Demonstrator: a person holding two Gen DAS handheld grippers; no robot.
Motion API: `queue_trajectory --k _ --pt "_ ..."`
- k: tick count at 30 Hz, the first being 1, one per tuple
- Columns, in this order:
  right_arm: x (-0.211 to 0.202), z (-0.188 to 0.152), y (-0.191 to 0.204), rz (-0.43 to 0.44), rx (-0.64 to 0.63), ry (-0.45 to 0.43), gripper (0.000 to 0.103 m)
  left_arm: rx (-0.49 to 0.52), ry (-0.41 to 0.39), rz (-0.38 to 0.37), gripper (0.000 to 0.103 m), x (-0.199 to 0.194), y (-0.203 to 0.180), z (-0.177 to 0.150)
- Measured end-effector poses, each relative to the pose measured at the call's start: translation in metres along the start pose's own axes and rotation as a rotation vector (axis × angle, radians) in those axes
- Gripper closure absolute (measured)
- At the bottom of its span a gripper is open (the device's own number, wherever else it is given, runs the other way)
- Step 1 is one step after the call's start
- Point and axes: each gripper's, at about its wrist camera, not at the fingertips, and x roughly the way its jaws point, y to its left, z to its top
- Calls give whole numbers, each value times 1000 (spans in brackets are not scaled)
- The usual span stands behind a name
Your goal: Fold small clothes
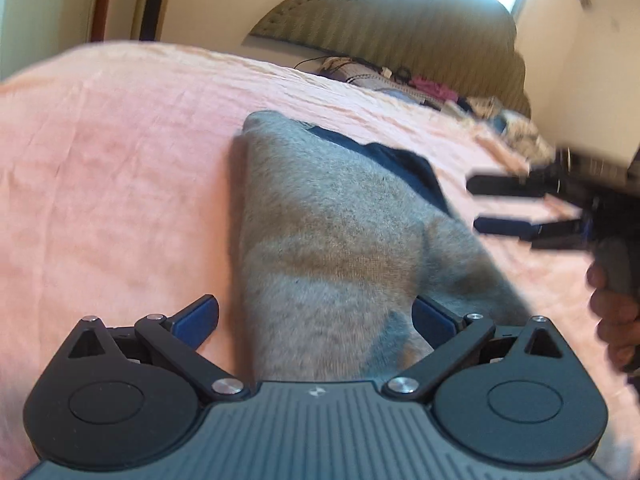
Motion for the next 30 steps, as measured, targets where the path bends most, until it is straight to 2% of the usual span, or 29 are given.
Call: queue_trajectory --k 1,2,4,7,9,11,13,15,16,17,19,21,22,24,25,28,30 --pt "1 0 -5 -10 16 19 57 -32 2 -15 0 -2 4 0" --pt "4 0 -9 -35 18 35 69 -51 3 -21 0 -3 6 1" --pt "13 2 -12 -70 13 44 69 -38 4 -12 0 0 3 2" --pt "28 16 -11 -101 8 47 69 32 -7 19 0 3 -6 -4" --pt "41 28 -9 -139 2 56 62 93 -33 39 0 4 -12 -12" --pt "56 40 -14 -130 30 76 54 120 -42 48 0 4 -17 -16" --pt "68 46 -17 -114 65 84 54 116 -43 48 0 5 -16 -15" --pt "73 47 -18 -130 61 88 81 114 -43 44 0 5 -15 -15" --pt "70 48 -17 -123 38 82 90 114 -43 43 0 5 -15 -15" --pt "63 48 -18 -115 24 72 93 112 -44 40 0 5 -15 -15" --pt "46 45 -26 -103 14 36 94 105 -47 35 0 5 -12 -14" --pt "43 35 -45 -140 46 38 95 99 -52 36 0 5 -12 -14" --pt "42 30 -51 -111 56 10 97 96 -53 37 0 6 -12 -14" --pt "38 25 -56 -82 93 -20 96 99 -50 39 0 7 -13 -13" --pt "34 25 -55 -72 109 -24 89 100 -46 40 0 5 -13 -13" --pt "12 21 -41 -63 93 -51 54 53 -30 9 0 -4 -8 -12" --pt "1 13 -26 -56 23 -42 53 -3 -30 -12 0 -11 -3 -10"
